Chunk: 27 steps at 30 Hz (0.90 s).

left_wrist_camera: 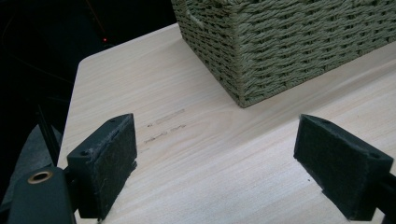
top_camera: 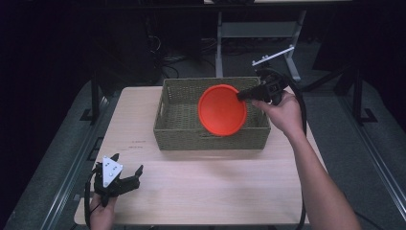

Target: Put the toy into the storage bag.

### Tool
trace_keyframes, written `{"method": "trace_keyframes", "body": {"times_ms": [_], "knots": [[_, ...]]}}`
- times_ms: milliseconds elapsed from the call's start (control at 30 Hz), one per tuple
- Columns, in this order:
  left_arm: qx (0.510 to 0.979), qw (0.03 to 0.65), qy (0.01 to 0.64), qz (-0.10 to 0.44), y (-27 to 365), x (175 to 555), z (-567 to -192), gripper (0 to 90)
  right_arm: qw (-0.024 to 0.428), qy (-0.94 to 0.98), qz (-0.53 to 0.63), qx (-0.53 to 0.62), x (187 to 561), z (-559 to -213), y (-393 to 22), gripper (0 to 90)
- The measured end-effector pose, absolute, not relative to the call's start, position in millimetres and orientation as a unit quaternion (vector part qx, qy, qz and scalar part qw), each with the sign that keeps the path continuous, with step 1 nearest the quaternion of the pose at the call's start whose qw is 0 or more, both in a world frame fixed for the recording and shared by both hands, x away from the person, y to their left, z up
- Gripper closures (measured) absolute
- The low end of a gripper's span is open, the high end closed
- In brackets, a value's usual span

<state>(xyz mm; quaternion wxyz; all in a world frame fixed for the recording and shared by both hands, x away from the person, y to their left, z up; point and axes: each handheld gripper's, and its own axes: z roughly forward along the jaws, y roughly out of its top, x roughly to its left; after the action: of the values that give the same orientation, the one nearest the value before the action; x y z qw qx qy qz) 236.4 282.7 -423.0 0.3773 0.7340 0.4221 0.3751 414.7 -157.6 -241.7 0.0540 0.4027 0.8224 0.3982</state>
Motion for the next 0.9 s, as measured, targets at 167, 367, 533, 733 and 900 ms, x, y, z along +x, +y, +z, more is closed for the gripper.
{"method": "trace_keyframes", "body": {"times_ms": [167,367,533,733,900], "knots": [[0.735,0.377,0.420,0.376,281,236,-423,12.7,0.053,0.823,0.393,0.407,422,-241,-157,82.0],[0.733,0.378,0.422,0.376,283,236,-423,12.7,0.054,0.822,0.395,0.407,429,-237,-155,82.0],[0.732,0.380,0.422,0.376,283,236,-423,12.7,0.055,0.821,0.392,0.411,435,-238,-153,82.0],[0.734,0.378,0.421,0.376,283,236,-423,12.7,0.050,0.818,0.390,0.420,444,-242,-154,82.0],[0.736,0.374,0.421,0.376,284,236,-422,12.7,0.050,0.815,0.389,0.428,452,-243,-156,82.0]]}}
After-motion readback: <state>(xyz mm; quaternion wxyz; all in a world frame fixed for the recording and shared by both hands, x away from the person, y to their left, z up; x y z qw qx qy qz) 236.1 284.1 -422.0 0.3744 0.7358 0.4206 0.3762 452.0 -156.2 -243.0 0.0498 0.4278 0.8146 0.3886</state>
